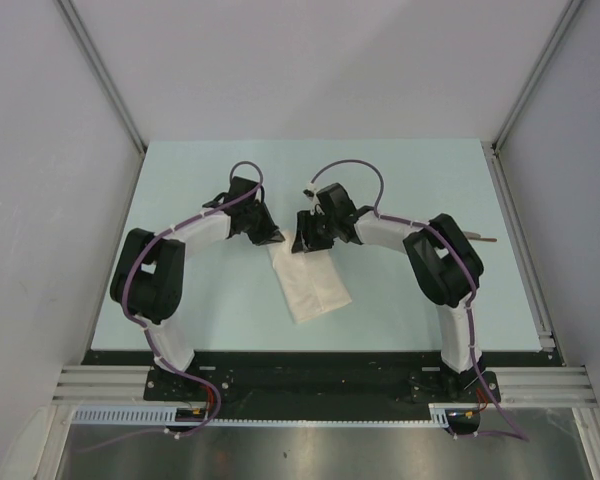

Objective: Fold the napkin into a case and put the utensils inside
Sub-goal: Fold the lower triangle-folded napkin at the center of the board.

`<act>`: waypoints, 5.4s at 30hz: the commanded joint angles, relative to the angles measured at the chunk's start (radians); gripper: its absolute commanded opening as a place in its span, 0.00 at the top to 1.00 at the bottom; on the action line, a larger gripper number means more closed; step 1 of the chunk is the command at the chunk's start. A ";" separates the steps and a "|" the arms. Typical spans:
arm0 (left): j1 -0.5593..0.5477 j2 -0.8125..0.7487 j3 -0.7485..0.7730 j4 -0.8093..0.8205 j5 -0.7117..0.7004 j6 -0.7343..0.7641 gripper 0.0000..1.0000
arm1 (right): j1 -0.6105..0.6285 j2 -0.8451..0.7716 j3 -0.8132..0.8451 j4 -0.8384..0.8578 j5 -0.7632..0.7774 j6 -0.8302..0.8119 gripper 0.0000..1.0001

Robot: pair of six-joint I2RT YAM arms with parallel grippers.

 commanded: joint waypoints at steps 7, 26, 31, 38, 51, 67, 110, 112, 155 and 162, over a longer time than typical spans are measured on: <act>0.014 -0.006 0.037 -0.007 -0.007 0.024 0.90 | 0.001 0.088 0.109 -0.008 -0.016 -0.022 0.55; 0.045 -0.052 -0.008 -0.024 -0.044 0.040 0.90 | 0.007 0.133 0.098 0.210 -0.246 0.209 0.92; 0.057 -0.052 -0.008 -0.022 -0.044 0.039 0.90 | 0.007 0.162 0.095 0.236 -0.295 0.268 0.98; 0.060 -0.056 -0.003 -0.011 -0.027 0.033 0.90 | -0.005 0.176 0.083 0.215 -0.266 0.248 0.86; 0.048 0.012 0.043 0.016 0.027 0.010 0.90 | -0.042 0.019 -0.021 0.012 -0.195 0.125 0.52; 0.034 0.012 0.035 0.031 0.051 0.002 0.90 | 0.050 -0.323 -0.406 0.007 -0.096 0.196 0.45; 0.020 0.004 0.061 0.012 0.099 0.031 0.82 | 0.145 -0.368 -0.265 -0.241 0.208 0.079 0.54; 0.020 -0.008 0.041 0.018 0.116 0.025 0.81 | 0.149 -0.355 -0.256 -0.214 0.174 0.094 0.54; 0.037 0.162 0.000 0.070 0.099 0.022 0.90 | 0.072 0.088 -0.254 0.466 -0.399 0.464 1.00; 0.039 0.167 0.003 0.068 0.091 0.022 0.90 | 0.128 0.025 -0.337 0.471 -0.398 0.458 1.00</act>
